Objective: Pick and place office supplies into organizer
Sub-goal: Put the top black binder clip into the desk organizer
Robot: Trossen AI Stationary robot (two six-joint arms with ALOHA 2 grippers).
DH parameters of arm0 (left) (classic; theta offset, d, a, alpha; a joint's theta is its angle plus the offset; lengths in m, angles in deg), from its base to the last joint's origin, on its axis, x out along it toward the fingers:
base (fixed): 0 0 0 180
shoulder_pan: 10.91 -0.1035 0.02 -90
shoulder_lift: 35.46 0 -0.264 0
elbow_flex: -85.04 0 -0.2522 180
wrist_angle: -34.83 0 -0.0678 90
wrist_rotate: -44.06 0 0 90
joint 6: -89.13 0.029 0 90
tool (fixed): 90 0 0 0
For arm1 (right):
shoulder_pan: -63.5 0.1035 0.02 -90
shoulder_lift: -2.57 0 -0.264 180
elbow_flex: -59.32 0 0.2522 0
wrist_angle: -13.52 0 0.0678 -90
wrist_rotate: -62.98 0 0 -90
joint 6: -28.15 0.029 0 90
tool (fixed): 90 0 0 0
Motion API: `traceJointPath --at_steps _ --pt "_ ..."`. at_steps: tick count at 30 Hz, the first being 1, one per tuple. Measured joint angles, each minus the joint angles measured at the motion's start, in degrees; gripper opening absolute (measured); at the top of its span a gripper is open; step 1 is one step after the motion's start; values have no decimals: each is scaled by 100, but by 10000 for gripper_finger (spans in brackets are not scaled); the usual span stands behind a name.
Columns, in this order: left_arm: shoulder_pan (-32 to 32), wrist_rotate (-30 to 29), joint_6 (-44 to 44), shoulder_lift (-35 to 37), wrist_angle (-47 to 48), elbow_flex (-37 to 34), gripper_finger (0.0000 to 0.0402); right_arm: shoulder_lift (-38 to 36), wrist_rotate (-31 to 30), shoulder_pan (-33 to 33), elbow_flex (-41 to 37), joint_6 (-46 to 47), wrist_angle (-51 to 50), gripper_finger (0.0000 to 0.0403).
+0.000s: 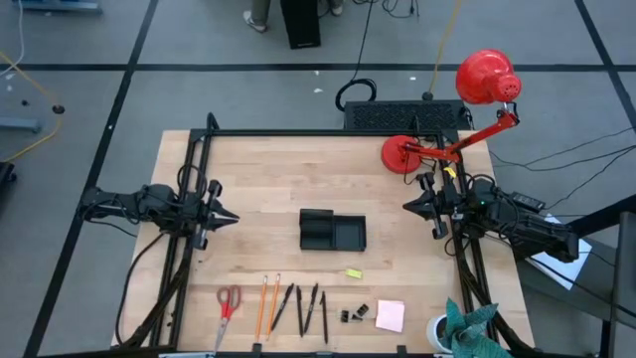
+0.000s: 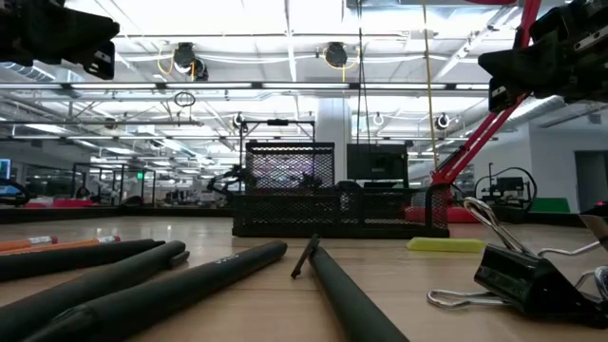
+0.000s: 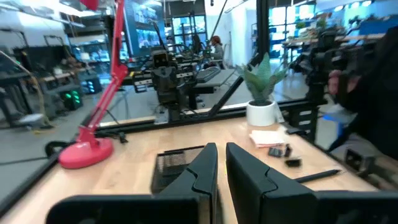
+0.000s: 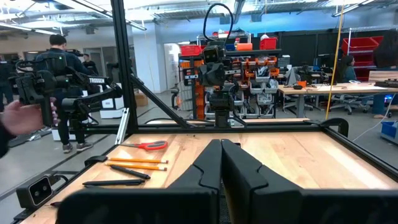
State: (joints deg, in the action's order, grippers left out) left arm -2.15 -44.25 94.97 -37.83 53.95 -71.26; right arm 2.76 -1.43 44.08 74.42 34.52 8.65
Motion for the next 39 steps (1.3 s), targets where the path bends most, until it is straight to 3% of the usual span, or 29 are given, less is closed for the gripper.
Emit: traceJointPath --at_steps 4,15,21,25,32,39 --pt "0 -182 73 0 -9 0 42 -1 2 0 0 2 0 4" --pt "0 -201 -746 0 -533 0 42 -2 2 0 0 2 216 4" --pt "1 -1237 -827 -271 -483 0 42 -2 -24 2 0 -328 400 4" --pt "0 -1439 -1018 -710 -377 -1 42 123 -47 2 69 -444 744 4" --pt "0 -1487 -252 -1344 -745 -4 42 1153 -778 608 973 -583 351 4" --pt "-4 -1537 570 -1488 -1415 -4 42 3153 -2126 2000 2237 -633 -943 4"
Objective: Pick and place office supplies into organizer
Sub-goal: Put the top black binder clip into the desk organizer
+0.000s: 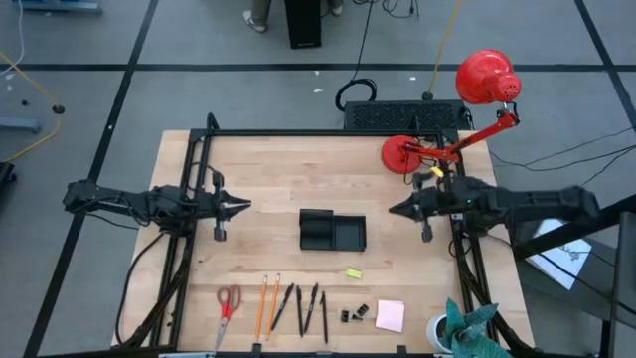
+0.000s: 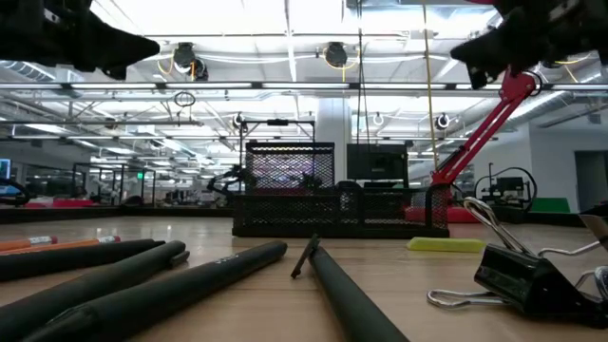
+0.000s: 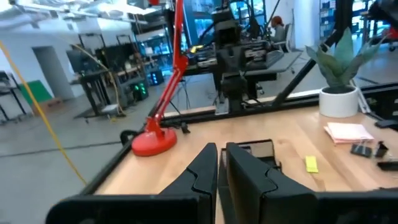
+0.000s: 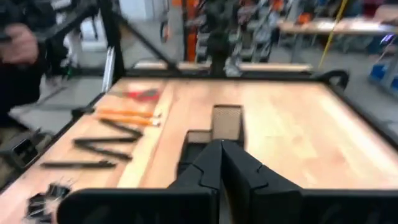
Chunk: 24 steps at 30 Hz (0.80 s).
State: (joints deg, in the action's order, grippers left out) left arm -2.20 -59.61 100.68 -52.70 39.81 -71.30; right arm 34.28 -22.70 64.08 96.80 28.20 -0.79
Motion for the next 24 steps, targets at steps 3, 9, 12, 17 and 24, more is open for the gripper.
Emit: traceJointPath --at_steps 3,9,12,17,24 --pt "0 -134 -81 -1 -57 0 42 824 -447 694 531 -87 -341 4" --pt "0 -298 -306 0 -87 0 42 2133 -903 2031 1348 -377 -433 4" --pt "0 -298 -305 10 -197 0 42 2736 -972 2622 1739 -261 -449 4" --pt "0 -300 -241 10 -714 2 42 3686 -1679 3432 2396 289 -450 4" --pt "0 -300 -264 2 -605 2 42 4995 -2420 3997 3154 679 -565 4"
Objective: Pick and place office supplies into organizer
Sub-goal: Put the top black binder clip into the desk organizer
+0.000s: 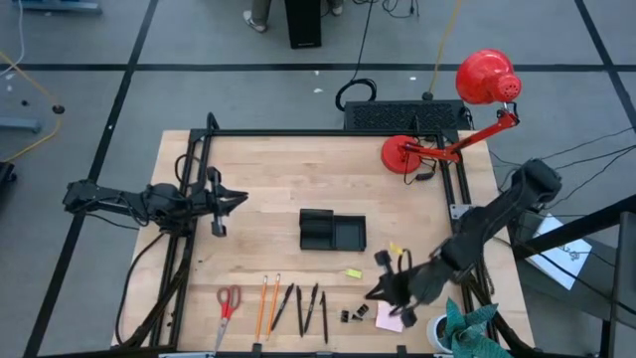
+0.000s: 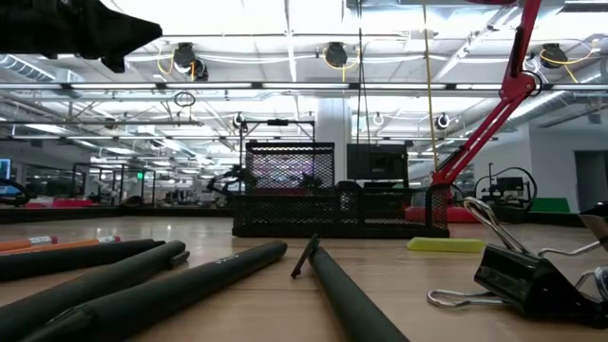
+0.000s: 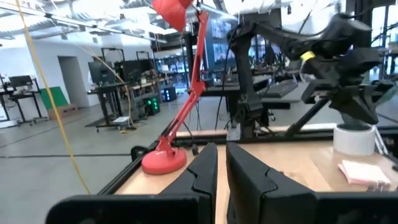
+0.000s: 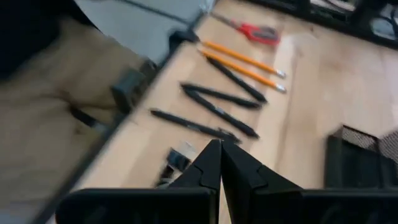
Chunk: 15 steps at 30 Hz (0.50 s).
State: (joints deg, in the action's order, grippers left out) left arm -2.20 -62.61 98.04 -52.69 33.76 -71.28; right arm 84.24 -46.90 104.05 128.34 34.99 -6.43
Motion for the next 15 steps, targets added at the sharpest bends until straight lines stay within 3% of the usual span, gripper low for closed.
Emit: traceJointPath --at_steps 2,8,15 --pt "0 0 20 -2 9 0 42 257 -277 57 43 2 -30 4" --pt "0 0 -122 -2 -2 0 42 807 -238 175 51 301 -107 10" --pt "0 1 -162 -2 4 0 42 1014 -245 330 55 747 -155 77"
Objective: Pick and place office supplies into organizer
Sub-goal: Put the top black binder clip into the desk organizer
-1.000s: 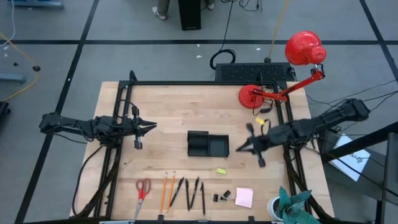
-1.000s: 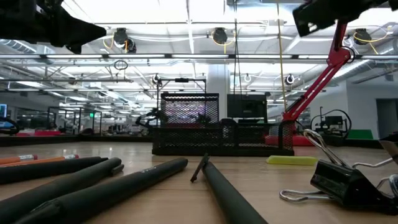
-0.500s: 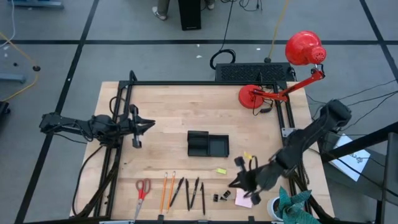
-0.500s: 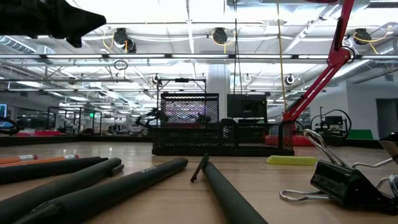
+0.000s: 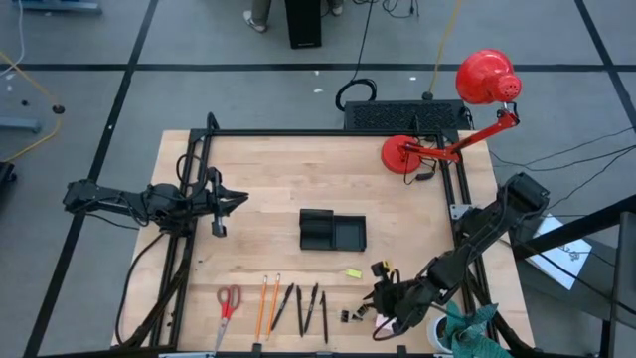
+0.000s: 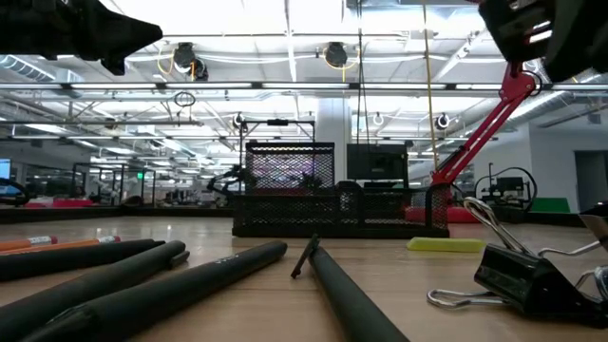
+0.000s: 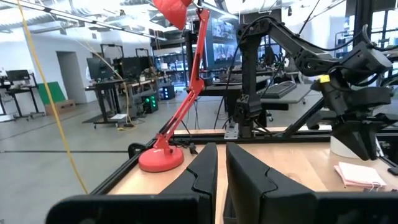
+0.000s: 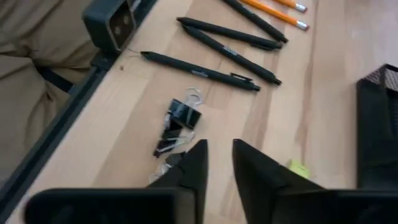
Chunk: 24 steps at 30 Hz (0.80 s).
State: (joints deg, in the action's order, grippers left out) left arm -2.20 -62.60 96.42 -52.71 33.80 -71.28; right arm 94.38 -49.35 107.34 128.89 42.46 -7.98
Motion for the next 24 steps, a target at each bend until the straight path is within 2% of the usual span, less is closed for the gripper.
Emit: traceJointPath --at_steps 7,11,18,24 --pt "0 0 -9 0 2 0 42 333 -2 206 0 114 228 162" --pt "0 -1 -9 0 2 0 42 533 9 209 0 153 301 192" --pt "0 0 -7 0 131 0 42 854 335 204 0 153 565 199" --pt "0 2 -12 0 153 0 42 1060 271 202 0 116 672 186"
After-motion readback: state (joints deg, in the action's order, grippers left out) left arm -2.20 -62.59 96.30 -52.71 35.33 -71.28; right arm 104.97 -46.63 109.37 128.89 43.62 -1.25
